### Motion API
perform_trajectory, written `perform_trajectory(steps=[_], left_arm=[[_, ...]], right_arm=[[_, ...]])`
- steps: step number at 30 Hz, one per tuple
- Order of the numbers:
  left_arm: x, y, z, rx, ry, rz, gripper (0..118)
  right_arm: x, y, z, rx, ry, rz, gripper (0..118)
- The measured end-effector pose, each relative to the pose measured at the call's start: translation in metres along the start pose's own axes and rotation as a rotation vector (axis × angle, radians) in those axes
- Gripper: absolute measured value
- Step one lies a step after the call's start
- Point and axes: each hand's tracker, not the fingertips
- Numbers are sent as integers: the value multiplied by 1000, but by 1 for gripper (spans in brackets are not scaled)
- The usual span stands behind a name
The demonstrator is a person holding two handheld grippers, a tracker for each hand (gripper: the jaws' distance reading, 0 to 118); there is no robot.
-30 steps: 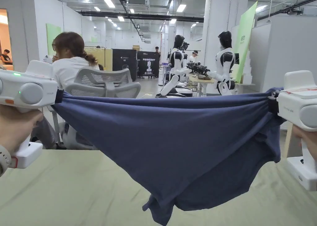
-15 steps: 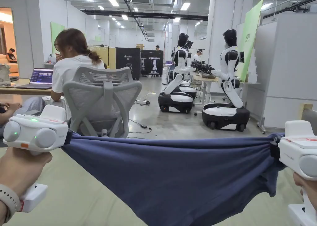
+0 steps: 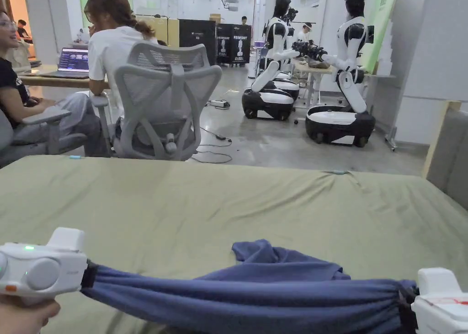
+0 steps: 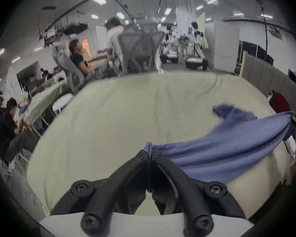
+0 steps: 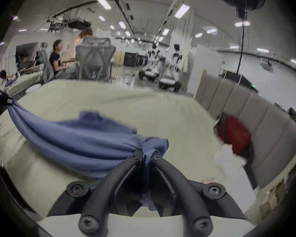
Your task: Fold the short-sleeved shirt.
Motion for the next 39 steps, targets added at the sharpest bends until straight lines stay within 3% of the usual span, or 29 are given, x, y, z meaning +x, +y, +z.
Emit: perform_trajectory(steps=[4,6,7,9,10,12,15,19,20,21,22,23,24,26,31,34,35,36,38,39], left_arm=[[-8,-70,-16,-100,-4,74,1],[-11,-84,-18,-106,-8,115,5],[-12,-85,-14,-93,-9,119,24],[-6,-78,3,-48,44,81,80],[0,-71,13,-16,97,53,102],[22,-54,43,149,118,23,100],[62,-21,70,277,-20,65,98],[110,5,92,386,-154,84,79],[113,8,88,397,-151,70,79],[119,10,91,408,-137,40,53],[122,10,90,414,-109,11,6],[122,8,90,426,-72,10,0],[116,7,88,404,-107,11,0],[97,7,83,322,-163,36,0],[11,-7,40,89,-63,152,0],[-28,-24,9,-74,-133,237,0],[-31,-30,4,-101,-151,246,2],[-31,-36,0,-119,-156,242,17],[-30,-47,-15,-153,-139,215,89],[-29,-52,-23,-168,-130,216,113]], right_arm=[[-20,-62,-15,-139,11,32,7],[-19,-68,-17,-148,45,1,10],[-19,-65,-16,-160,59,-8,33],[-23,-49,-3,-157,56,5,90],[-27,-38,7,-131,60,23,108],[-44,-12,27,-11,100,3,111],[-85,31,47,124,173,-40,111],[-136,66,65,279,296,-111,96],[-144,69,68,301,294,-116,96],[-152,72,69,317,263,-108,79],[-157,74,69,330,223,-93,37],[-163,75,68,335,180,-76,3],[-167,76,68,339,154,-74,0],[-168,77,63,306,231,-81,0],[-174,67,53,286,234,-62,0],[-178,58,43,253,257,-74,0],[-180,56,39,247,259,-71,0],[-181,55,36,240,264,-70,0],[-182,51,32,222,271,-66,0],[-182,50,29,216,271,-65,0]])
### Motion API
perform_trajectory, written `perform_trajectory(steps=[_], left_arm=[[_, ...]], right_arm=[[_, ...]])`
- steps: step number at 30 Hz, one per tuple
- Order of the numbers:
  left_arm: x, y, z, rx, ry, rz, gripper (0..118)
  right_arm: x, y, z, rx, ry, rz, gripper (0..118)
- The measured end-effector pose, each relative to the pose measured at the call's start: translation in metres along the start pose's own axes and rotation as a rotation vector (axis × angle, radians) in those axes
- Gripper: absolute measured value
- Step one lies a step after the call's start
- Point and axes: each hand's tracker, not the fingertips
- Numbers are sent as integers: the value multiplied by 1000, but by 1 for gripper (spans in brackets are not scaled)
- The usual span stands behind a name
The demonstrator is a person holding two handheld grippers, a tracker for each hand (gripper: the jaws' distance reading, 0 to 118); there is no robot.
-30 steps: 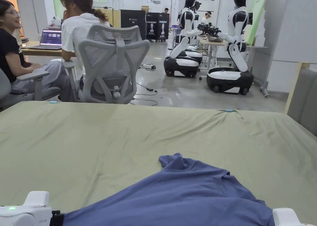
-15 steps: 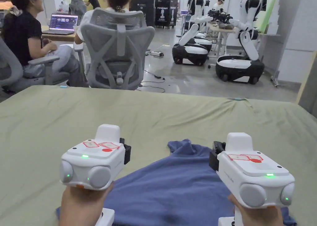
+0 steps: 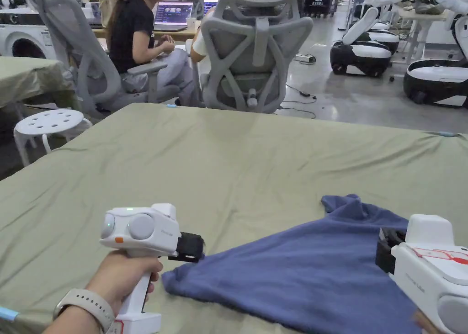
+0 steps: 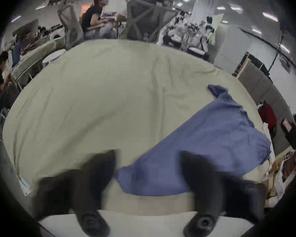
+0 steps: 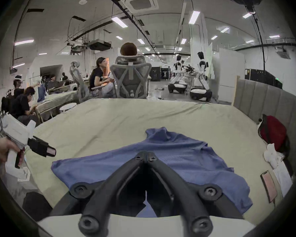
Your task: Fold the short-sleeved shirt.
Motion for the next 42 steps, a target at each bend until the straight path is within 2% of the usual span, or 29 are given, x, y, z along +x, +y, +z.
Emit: perform_trajectory(steps=[1,3,5,7,8,9,10,11,12,13,15,17,18,20,22,24,26,30,31,32,34,35,36,37,38,42], left_arm=[[-4,-1,-11,-1,20,15,117],[-11,-5,-27,-13,44,25,101],[-16,-11,-48,-97,79,42,86],[-17,-22,-63,-175,69,7,82],[-12,-25,-61,-126,82,-69,77],[-10,-20,-56,-131,90,-78,62],[-8,-13,-51,-149,94,-45,55],[-4,-10,-45,-143,95,-61,55],[0,-8,-36,-111,96,-120,23],[5,-7,-28,-103,66,-106,2],[13,-5,-14,-59,70,-164,2],[18,0,9,35,9,-112,2],[22,1,18,57,-9,-136,2],[28,-1,32,106,-35,-149,2],[28,-6,42,122,-69,-150,2],[23,-10,39,127,-154,-122,2],[16,-16,35,121,-198,-51,2],[4,-21,23,118,-155,-29,2],[0,-21,20,110,-157,-13,2],[-5,-19,16,106,-162,6,2],[-12,-17,9,96,-156,16,2],[-14,-17,6,89,-146,16,2],[-15,-17,3,82,-139,13,2],[-9,-15,3,70,-138,11,2],[-10,-15,-1,64,-137,17,2],[-10,-15,-7,45,-125,30,2]], right_arm=[[1,-1,-2,-6,1,1,0],[4,-2,-3,-14,-5,5,0],[9,-2,-5,-18,-14,4,0],[13,-2,-5,-23,-27,0,0],[16,-1,-5,-26,-32,-2,0],[19,0,-6,-31,-33,-7,0],[22,1,-8,-40,-29,-15,0],[25,1,-8,-43,-30,-21,0],[27,1,-9,-44,-35,-18,0],[29,2,-11,-47,-43,-12,0],[34,5,-17,-59,-45,-8,0],[45,10,-27,-76,-42,-7,0],[53,14,-33,-89,-40,-7,0],[76,24,-51,-126,-23,-14,0],[99,33,-74,-180,-52,15,0],[120,39,-103,-243,-81,46,0],[140,40,-139,-329,-68,40,0],[146,39,-203,-398,-59,158,0],[155,38,-226,-395,-34,166,6],[157,39,-243,-378,-3,148,31],[158,44,-274,-367,25,122,118],[161,46,-292,-391,22,121,115],[162,44,-302,-383,28,127,106],[167,42,-313,-308,55,161,103],[169,38,-324,-340,39,151,105],[175,23,-362,-461,21,216,105]])
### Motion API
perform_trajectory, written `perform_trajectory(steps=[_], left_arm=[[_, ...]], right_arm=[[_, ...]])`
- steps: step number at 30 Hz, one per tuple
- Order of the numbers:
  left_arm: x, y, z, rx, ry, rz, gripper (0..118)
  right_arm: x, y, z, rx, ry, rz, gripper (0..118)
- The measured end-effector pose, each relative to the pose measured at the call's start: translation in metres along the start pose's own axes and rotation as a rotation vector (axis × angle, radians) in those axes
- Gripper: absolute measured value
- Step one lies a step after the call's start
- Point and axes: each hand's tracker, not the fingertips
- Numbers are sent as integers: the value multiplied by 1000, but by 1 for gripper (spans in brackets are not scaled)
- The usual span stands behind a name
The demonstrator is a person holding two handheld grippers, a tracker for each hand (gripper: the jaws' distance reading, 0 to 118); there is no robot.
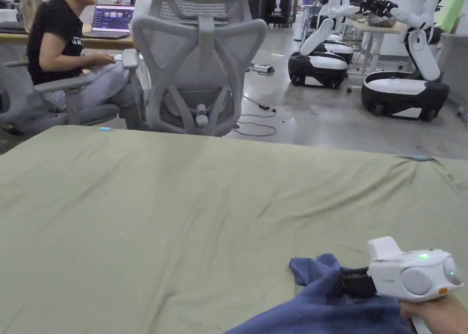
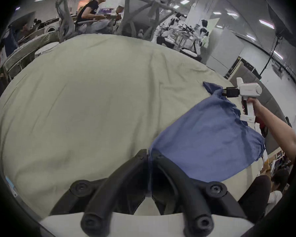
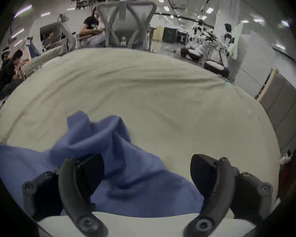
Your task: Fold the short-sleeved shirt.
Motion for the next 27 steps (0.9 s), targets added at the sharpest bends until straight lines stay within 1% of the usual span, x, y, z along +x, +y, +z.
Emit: perform_trajectory(steps=[1,2,3,4,5,6,7,8,9,11,13,16,18,21,24,27], left_arm=[[0,0,-1,-1,-1,4,2],[0,0,-2,-3,-2,8,2],[3,1,-1,-6,-3,12,2],[4,1,-2,-9,-2,18,2],[5,1,-3,-13,-3,24,2],[6,2,-3,-14,-4,27,2],[7,4,-1,-12,-2,31,2],[10,6,-1,-4,3,30,2],[14,9,1,16,16,17,2],[18,14,4,55,25,-14,2],[30,23,8,100,35,-28,2],[43,41,6,229,111,-101,2],[52,63,1,244,120,-100,2],[62,100,7,329,164,-102,2],[79,147,24,400,179,-121,2],[108,193,50,488,201,-168,2]], right_arm=[[-14,-1,2,-65,32,-24,84],[-14,-6,-2,-98,105,-69,50],[-16,-8,10,-6,140,-88,28],[-18,-8,17,0,123,-73,2],[-28,-8,30,-18,111,-77,2],[-30,-11,37,-38,137,-57,2],[-34,-14,51,-21,127,-7,3],[-38,-15,67,6,79,24,2],[-48,-13,84,43,29,27,2],[-53,-14,127,131,14,-17,3],[-57,-13,172,208,-23,-36,3],[-60,-11,230,287,-109,-33,2],[-57,-6,263,331,-176,-28,3],[-43,2,309,401,-260,-71,3],[-25,16,353,493,-355,-137,3],[-9,34,390,571,-417,-154,3]])
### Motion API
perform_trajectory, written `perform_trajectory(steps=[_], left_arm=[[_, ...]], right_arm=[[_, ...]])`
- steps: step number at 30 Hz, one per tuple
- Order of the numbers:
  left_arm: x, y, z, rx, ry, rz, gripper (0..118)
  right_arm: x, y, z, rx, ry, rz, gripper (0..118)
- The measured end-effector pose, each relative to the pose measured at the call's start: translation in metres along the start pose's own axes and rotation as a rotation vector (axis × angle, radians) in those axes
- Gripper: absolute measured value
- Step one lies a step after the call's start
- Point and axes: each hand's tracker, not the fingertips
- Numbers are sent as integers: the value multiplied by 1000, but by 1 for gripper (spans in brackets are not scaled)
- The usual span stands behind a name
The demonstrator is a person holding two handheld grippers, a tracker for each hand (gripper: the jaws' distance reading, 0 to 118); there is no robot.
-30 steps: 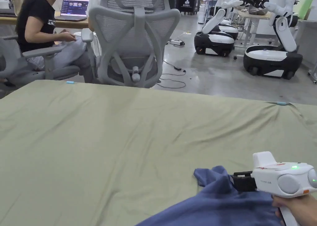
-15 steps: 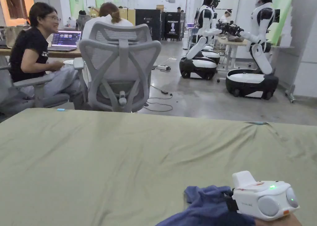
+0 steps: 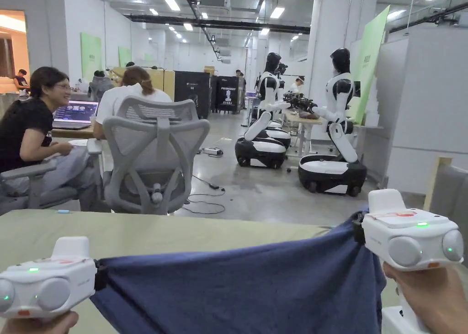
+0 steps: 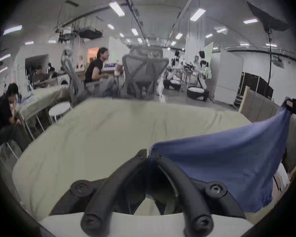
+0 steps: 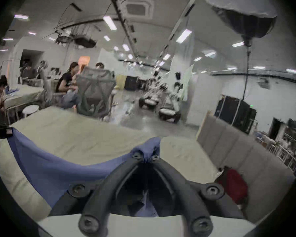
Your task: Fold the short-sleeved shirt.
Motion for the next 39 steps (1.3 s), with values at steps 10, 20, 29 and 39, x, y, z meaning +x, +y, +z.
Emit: perform_trajectory(steps=[10,20,29,39], left_arm=[[37,179,20,253,99,-134,2],[34,279,26,365,146,-139,2],[42,217,-22,308,153,-165,2],[49,158,-19,220,116,-163,2]], right_arm=[[44,120,6,182,-40,-57,3],[45,207,8,318,-64,-65,3],[37,143,-40,212,-74,-113,3],[45,94,-39,135,-86,-102,3]])
